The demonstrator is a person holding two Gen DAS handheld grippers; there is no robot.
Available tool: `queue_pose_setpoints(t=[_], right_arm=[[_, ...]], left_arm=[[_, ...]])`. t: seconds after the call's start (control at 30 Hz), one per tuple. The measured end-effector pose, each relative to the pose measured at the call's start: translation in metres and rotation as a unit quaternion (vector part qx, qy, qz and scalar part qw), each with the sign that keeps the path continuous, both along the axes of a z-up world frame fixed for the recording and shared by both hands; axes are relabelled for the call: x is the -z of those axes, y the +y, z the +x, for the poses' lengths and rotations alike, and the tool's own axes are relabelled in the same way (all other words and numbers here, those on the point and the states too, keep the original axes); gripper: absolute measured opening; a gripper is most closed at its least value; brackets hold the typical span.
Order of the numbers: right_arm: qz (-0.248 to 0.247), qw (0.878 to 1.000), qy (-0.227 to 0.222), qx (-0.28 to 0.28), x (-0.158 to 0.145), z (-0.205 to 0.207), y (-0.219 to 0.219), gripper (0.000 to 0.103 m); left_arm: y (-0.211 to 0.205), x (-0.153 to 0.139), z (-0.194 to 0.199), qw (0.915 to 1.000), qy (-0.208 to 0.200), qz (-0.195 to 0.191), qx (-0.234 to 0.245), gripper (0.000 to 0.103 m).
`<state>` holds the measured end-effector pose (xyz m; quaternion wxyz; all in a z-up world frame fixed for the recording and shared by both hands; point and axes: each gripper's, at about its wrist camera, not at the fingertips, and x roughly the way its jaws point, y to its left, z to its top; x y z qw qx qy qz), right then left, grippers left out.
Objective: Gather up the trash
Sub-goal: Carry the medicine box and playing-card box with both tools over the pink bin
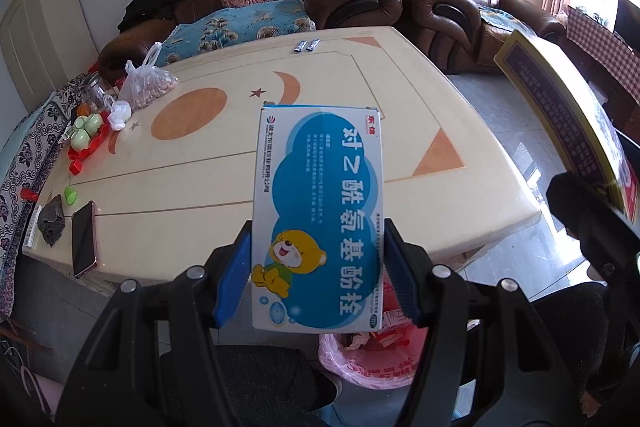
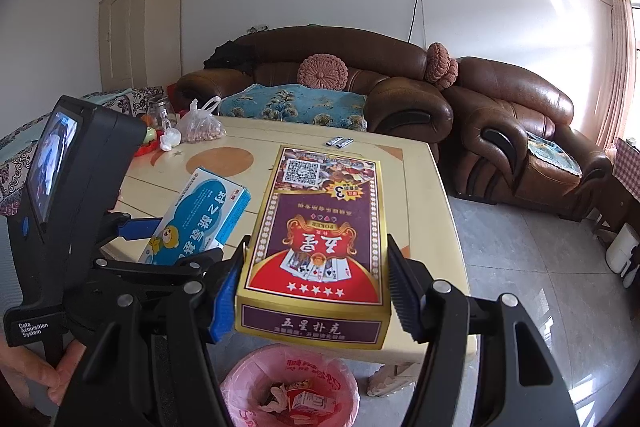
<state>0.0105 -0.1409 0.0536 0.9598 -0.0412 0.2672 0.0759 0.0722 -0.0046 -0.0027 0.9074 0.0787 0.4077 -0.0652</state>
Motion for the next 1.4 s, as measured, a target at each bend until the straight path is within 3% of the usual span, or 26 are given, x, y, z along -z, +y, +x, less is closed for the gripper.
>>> queue_pose_setpoints(t=[0.63,1.03,1.4], right_arm=[[-0.008,0.999,0.042,0.003,0.033,-0.037,-0.002,0.061],[-0.016,0.995,0.099,0.008,0.085,-0.039,-0.005,0.061],[-0.008,0.985,0.169,0.016,0.145,-0.021,-0.019,0.061]], left_arm=[[0.001,0.051,-0.029,0.9989,0.046,0.008,0.007,0.061],[-0.003,0.103,-0.032,0.9945,0.103,0.012,0.017,0.061],[-0.016,0.168,-0.025,0.9834,0.178,0.018,0.029,0.061]])
